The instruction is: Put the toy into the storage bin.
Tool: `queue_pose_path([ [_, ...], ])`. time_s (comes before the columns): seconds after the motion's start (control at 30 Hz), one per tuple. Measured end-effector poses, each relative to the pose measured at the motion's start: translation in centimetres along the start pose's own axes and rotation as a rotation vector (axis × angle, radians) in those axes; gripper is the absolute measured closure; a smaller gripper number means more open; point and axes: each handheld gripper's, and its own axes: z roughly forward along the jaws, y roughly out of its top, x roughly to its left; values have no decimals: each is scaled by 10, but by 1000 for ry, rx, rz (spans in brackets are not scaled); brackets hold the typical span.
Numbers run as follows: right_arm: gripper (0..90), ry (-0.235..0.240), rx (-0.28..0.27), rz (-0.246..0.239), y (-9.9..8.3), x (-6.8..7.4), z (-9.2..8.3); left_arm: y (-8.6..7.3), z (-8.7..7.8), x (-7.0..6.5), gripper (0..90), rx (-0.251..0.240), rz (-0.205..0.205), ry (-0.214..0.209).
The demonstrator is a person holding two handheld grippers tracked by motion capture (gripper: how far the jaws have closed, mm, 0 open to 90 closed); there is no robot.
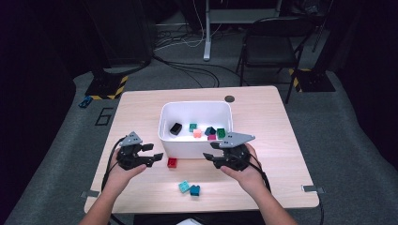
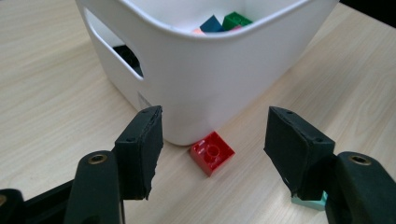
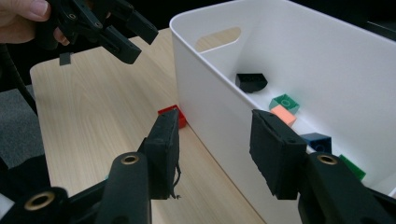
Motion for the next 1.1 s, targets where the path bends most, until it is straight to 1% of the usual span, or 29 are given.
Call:
queue_pose_path([
  [0.03, 522, 5, -4, 1, -4, 0, 1, -2, 2, 0, 366, -2, 2, 10],
  [0.07, 522, 9, -11, 1, -7, 1, 2, -4, 5, 0, 367, -1, -6, 14],
  [0.17, 522, 12, -4, -10, -16, 3, 5, -10, 13, 0, 367, 9, -16, 23],
  [0.23, 522, 14, 4, -6, -21, 4, 6, -14, 20, 0, 367, 24, -24, 14],
  [0.27, 522, 14, 6, -3, -23, 4, 6, -16, 23, -1, 367, 36, -19, 17],
  [0.3, 522, 14, 6, -3, -23, 4, 6, -16, 23, -1, 367, 36, -19, 17],
  [0.33, 522, 15, 4, 1, -28, 3, 6, -19, 29, -2, 367, 56, -16, 11],
  [0.37, 522, 15, 4, 1, -28, 3, 6, -19, 29, -2, 367, 56, -16, 11],
  [0.4, 522, 13, 2, 11, -32, 3, 6, -23, 36, -3, 367, 65, -17, 0],
  [0.47, 522, 14, 1, 19, -33, 2, 5, -25, 39, -4, 367, 71, -10, -2],
  [0.53, 522, 11, 6, 25, -38, 1, 6, -30, 46, -6, 368, 87, -3, -11],
  [0.6, 522, 12, 9, 34, -41, 1, 6, -31, 49, -6, 370, 91, -8, -14],
  [0.67, 521, 8, 11, 31, -43, 0, 6, -35, 54, -5, 373, 102, -22, -26],
  [0.77, 521, 4, 16, 33, -45, 0, 6, -38, 59, -3, 379, 104, -29, -34],
  [0.87, 521, 5, 20, 41, -47, 0, 7, -39, 62, -3, 379, 112, -24, -33],
  [0.93, 519, 7, 30, 42, -50, -1, 9, -39, 66, -3, 379, 123, 1, -28],
  [0.97, 519, 5, 34, 49, -50, 0, 10, -39, 68, -3, 379, 124, -3, -30],
  [1.03, 519, 3, 39, 35, -51, 0, 10, -39, 71, -5, 379, 141, -2, -40],
  [1.07, 519, -1, 41, 34, -51, 0, 10, -40, 73, -5, 381, 146, 7, -40],
  [1.1, 518, -2, 43, 32, -51, 1, 11, -41, 75, -7, 382, 145, -4, -44],
])
